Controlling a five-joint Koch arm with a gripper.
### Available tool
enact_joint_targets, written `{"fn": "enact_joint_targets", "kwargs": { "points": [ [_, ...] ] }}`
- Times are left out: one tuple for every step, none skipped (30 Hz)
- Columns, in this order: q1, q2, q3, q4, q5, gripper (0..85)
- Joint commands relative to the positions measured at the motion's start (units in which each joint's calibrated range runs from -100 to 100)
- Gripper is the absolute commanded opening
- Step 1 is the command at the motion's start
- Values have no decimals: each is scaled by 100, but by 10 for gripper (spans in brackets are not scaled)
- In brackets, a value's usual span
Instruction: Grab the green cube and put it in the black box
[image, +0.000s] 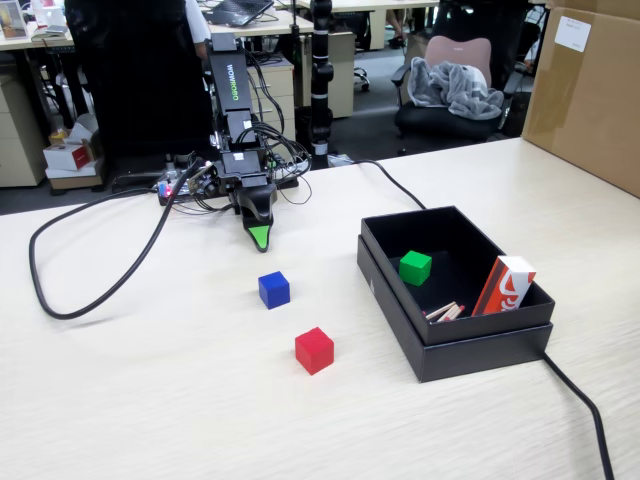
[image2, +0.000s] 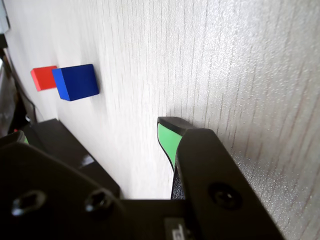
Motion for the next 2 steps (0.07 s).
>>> {"fn": "enact_joint_targets", "kwargs": {
  "points": [
    [0,-26,-57,-305,-10,501],
    [0,-26,-57,-305,-10,501]
  ]
}}
